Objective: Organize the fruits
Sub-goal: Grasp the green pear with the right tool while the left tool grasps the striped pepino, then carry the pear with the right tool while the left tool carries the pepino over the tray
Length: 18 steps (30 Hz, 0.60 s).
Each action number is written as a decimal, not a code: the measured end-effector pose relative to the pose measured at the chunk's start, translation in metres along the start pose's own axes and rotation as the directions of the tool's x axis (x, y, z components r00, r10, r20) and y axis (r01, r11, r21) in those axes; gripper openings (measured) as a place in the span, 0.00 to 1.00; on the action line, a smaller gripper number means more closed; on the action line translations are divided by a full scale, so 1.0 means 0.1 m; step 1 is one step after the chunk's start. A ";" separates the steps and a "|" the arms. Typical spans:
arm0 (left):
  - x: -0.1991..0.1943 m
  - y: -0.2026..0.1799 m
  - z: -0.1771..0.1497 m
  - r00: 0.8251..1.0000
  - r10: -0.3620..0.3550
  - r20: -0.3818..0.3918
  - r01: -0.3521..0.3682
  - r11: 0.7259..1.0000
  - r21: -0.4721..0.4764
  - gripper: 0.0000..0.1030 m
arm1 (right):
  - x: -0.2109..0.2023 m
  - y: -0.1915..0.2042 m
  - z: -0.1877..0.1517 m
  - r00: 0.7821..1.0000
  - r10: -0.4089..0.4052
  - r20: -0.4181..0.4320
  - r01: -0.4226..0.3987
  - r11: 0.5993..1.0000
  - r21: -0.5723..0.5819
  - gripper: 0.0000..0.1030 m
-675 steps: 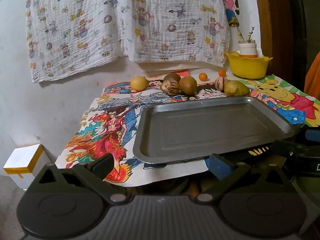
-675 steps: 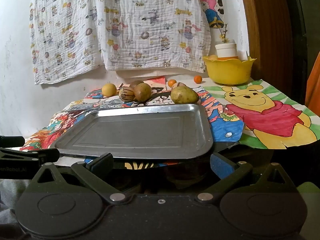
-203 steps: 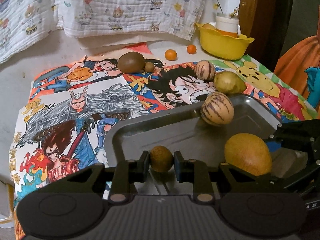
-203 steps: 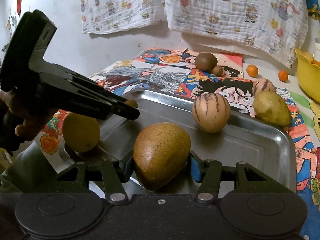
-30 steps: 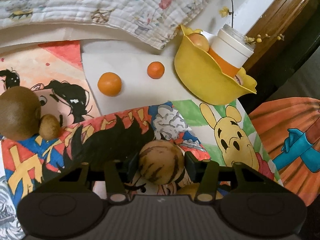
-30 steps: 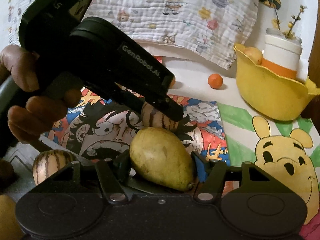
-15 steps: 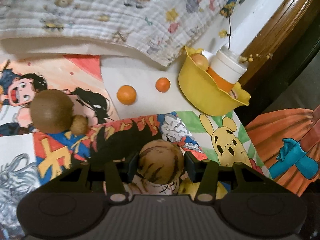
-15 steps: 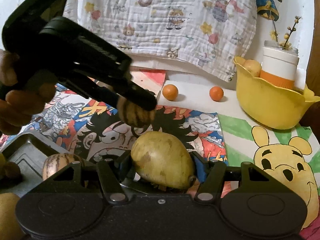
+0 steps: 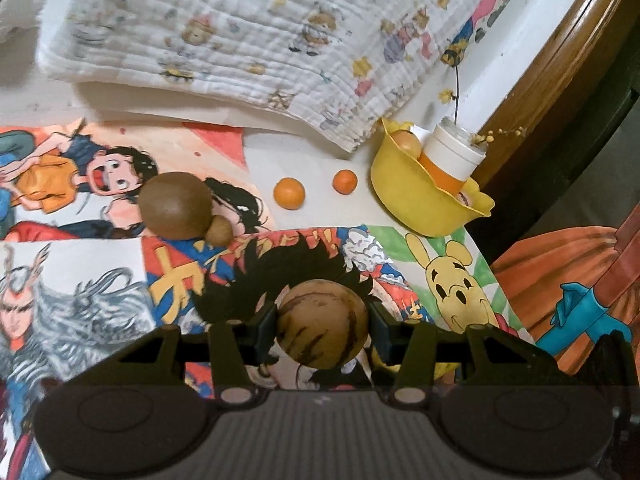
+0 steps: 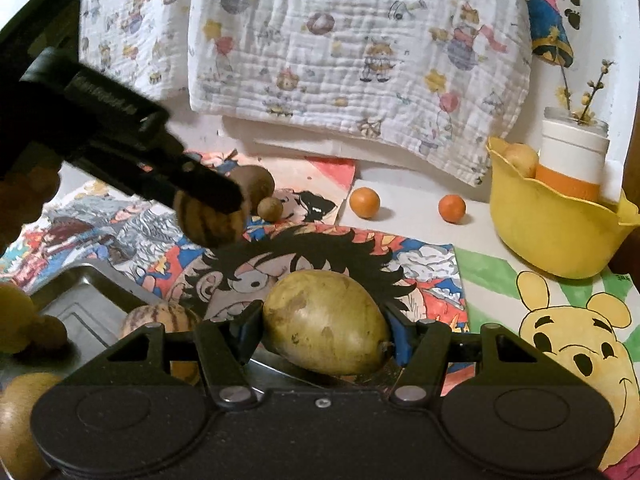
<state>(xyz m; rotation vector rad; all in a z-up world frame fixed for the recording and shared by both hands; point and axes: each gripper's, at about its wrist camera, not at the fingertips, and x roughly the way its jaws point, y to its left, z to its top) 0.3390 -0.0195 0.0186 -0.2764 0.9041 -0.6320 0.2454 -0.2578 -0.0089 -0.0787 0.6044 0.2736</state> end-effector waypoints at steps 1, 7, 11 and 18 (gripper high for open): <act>-0.04 0.01 -0.02 1.000 0.001 0.004 -0.001 1.000 -0.002 0.52 | -0.03 -0.01 0.00 1.000 0.006 0.004 -0.006 1.000 0.009 0.61; -0.26 0.01 -0.19 1.000 0.019 0.021 -0.019 1.000 0.008 0.52 | -0.22 0.07 -0.06 0.999 0.031 0.010 -0.031 1.000 0.004 0.61; -0.37 0.00 -0.33 0.999 0.027 0.017 -0.027 0.999 0.023 0.52 | -0.40 0.14 -0.10 0.999 0.048 0.012 -0.048 0.999 0.006 0.61; -0.47 -0.04 -0.59 0.999 0.049 -0.015 -0.048 0.997 0.058 0.52 | -0.64 0.29 -0.25 0.996 0.087 0.011 -0.087 0.996 0.008 0.62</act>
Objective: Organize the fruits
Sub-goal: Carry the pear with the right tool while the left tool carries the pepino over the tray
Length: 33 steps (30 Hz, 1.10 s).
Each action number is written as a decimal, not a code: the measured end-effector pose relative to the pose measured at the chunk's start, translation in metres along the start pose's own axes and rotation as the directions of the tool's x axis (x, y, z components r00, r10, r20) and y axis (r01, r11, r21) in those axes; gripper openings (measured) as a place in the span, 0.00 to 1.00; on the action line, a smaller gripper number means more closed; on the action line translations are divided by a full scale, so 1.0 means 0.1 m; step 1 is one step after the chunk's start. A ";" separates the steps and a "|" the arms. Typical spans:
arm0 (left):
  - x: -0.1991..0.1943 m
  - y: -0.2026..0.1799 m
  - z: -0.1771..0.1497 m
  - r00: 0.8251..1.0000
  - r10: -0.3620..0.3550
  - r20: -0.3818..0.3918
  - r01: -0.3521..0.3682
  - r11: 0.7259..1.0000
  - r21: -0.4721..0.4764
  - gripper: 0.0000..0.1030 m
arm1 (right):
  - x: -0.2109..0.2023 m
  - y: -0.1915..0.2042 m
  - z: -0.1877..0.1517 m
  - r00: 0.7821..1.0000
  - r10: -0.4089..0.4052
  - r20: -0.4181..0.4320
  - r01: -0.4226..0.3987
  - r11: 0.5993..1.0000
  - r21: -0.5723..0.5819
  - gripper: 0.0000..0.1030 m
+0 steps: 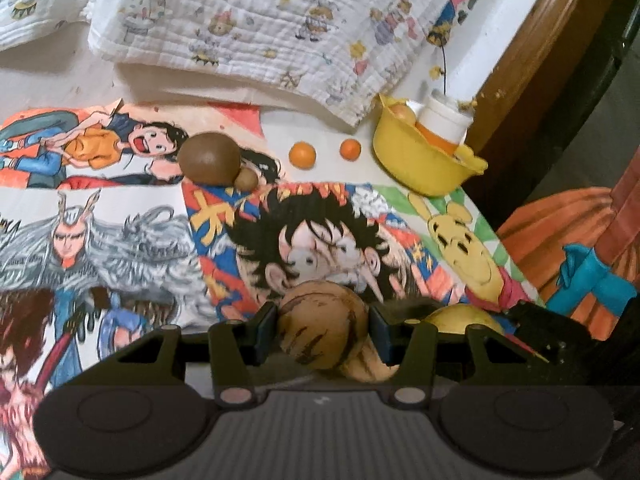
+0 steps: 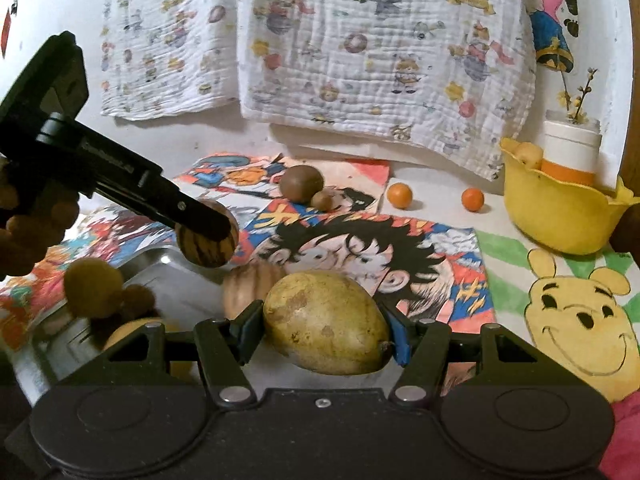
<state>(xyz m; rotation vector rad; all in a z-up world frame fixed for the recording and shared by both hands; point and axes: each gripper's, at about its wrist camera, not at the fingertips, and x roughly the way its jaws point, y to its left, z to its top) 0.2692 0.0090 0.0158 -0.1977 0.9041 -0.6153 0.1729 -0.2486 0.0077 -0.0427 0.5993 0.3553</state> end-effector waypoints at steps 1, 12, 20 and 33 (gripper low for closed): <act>0.00 0.00 -0.03 1.000 0.001 -0.004 -0.001 1.000 0.004 0.52 | -0.02 0.02 -0.02 1.000 0.005 -0.001 -0.005 1.000 0.002 0.61; 0.01 0.00 -0.23 0.999 0.036 -0.035 -0.035 0.999 0.034 0.52 | -0.08 0.18 -0.19 0.999 0.020 -0.029 -0.020 1.000 -0.005 0.62; 0.04 0.01 -0.28 0.997 0.069 -0.041 -0.067 0.996 0.060 0.52 | -0.02 0.19 -0.23 0.999 0.020 -0.041 -0.020 1.000 0.007 0.62; 0.07 0.01 -0.31 0.994 0.089 -0.055 -0.086 0.994 0.068 0.53 | -0.02 0.18 -0.25 0.999 0.024 -0.039 -0.023 0.999 0.030 0.63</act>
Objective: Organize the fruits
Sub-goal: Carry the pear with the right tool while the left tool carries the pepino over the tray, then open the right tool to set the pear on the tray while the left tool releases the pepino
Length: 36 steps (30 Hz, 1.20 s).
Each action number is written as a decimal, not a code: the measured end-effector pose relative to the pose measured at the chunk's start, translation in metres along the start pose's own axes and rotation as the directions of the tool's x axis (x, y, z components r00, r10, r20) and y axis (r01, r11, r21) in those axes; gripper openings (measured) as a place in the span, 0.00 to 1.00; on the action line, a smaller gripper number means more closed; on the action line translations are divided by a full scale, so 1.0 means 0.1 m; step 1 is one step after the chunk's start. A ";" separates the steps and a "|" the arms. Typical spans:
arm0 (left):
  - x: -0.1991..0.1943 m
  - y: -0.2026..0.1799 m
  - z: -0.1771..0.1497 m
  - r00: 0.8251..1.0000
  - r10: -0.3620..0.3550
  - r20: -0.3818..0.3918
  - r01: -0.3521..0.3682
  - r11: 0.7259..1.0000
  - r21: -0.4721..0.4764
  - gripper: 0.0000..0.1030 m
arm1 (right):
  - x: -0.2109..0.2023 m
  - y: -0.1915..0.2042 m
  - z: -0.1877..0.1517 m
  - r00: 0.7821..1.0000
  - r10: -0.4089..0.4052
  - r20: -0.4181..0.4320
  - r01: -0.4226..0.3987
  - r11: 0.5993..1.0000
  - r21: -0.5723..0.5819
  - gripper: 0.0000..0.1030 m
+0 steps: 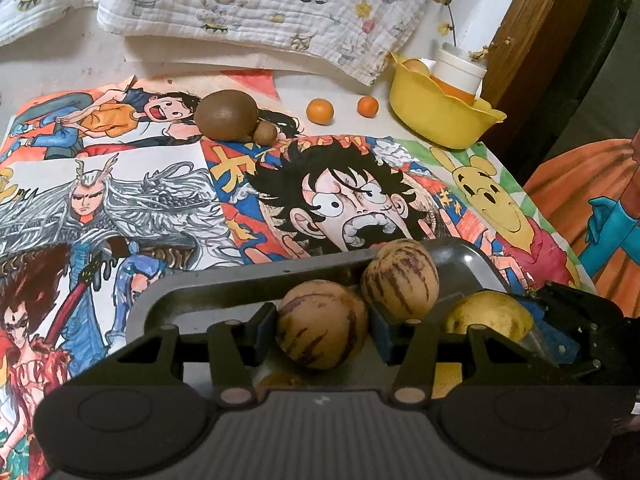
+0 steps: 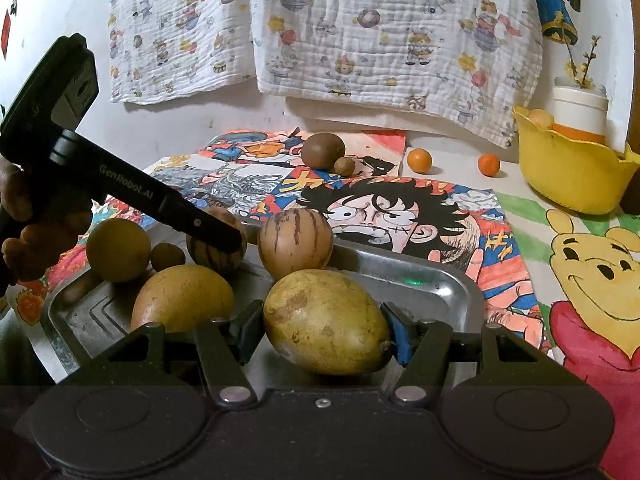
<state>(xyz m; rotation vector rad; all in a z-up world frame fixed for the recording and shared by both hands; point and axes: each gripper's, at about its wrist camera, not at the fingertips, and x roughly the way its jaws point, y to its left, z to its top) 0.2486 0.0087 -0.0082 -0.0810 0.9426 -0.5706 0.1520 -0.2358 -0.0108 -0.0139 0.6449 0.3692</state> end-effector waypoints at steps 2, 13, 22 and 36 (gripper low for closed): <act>-0.01 -0.01 0.00 1.000 0.016 0.006 -0.016 1.000 0.005 0.56 | 0.00 -0.01 -0.01 1.000 0.003 0.000 -0.003 1.000 0.017 0.63; -0.31 -0.13 -0.06 0.993 0.029 0.112 -0.032 0.999 0.026 0.79 | -0.16 -0.02 -0.02 0.999 0.003 0.046 -0.008 0.994 0.107 0.81; -0.70 -0.23 -0.34 0.967 0.062 0.246 -0.081 0.994 0.070 0.97 | -0.41 0.04 0.02 0.993 0.007 0.115 -0.023 0.990 0.142 0.98; -1.03 -0.24 -0.90 0.958 0.098 0.270 -0.145 0.977 0.160 0.99 | -0.61 0.49 -0.09 0.993 0.056 0.105 -0.060 0.998 0.031 0.99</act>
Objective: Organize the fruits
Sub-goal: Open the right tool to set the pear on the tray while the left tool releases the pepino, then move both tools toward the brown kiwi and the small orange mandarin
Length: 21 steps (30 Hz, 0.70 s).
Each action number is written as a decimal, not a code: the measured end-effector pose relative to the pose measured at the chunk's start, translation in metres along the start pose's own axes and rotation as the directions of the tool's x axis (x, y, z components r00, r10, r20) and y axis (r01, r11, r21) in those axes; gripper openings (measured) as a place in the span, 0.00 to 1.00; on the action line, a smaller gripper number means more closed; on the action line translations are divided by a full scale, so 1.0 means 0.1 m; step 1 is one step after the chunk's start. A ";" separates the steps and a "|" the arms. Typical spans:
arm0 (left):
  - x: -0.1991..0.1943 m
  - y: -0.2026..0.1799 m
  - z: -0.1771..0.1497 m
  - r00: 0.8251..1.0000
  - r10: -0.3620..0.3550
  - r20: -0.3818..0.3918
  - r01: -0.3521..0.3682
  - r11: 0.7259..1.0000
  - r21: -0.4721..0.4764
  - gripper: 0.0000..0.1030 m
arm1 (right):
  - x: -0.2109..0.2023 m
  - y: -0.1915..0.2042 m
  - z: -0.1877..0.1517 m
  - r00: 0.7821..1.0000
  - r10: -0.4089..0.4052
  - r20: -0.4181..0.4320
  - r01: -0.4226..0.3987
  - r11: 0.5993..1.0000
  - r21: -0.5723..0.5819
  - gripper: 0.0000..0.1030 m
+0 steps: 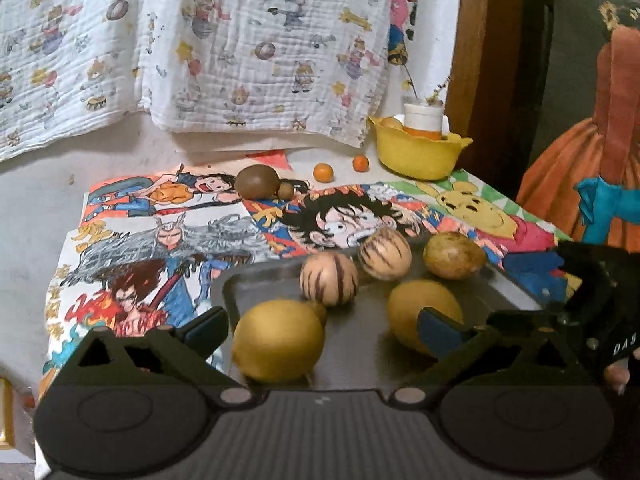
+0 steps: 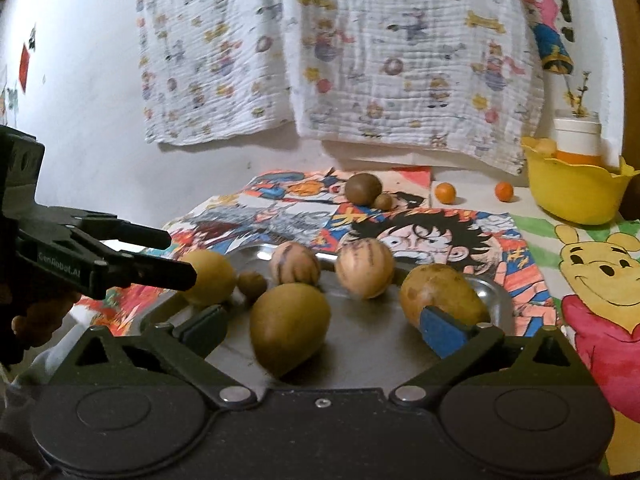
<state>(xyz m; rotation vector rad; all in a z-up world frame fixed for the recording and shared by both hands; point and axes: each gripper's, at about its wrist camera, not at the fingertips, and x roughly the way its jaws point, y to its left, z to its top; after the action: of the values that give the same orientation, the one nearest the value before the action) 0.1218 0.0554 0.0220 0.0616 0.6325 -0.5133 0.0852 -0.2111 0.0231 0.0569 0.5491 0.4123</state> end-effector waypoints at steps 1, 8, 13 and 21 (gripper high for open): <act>-0.02 0.00 -0.03 1.000 0.002 -0.004 -0.002 1.000 0.004 0.99 | -0.01 0.03 -0.02 1.000 0.002 -0.006 -0.002 1.000 -0.007 0.99; -0.09 0.04 -0.23 0.999 0.016 -0.040 -0.015 0.999 0.031 0.99 | -0.02 0.13 -0.12 0.998 -0.001 -0.056 0.000 0.999 -0.033 0.99; -0.11 0.07 -0.30 0.998 0.027 -0.064 -0.023 0.998 0.054 0.99 | 0.00 0.12 -0.16 0.995 -0.039 -0.087 0.035 0.998 -0.044 0.99; -0.13 0.21 -0.29 0.995 0.053 -0.085 -0.048 0.997 0.060 0.99 | 0.01 0.03 -0.09 0.993 -0.091 -0.081 0.085 0.994 -0.066 0.99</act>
<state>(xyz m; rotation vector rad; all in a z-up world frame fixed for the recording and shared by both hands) 0.1067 0.0859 0.0040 0.1549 0.6986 -0.4824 0.0808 -0.2087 0.0151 -0.0442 0.6187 0.3466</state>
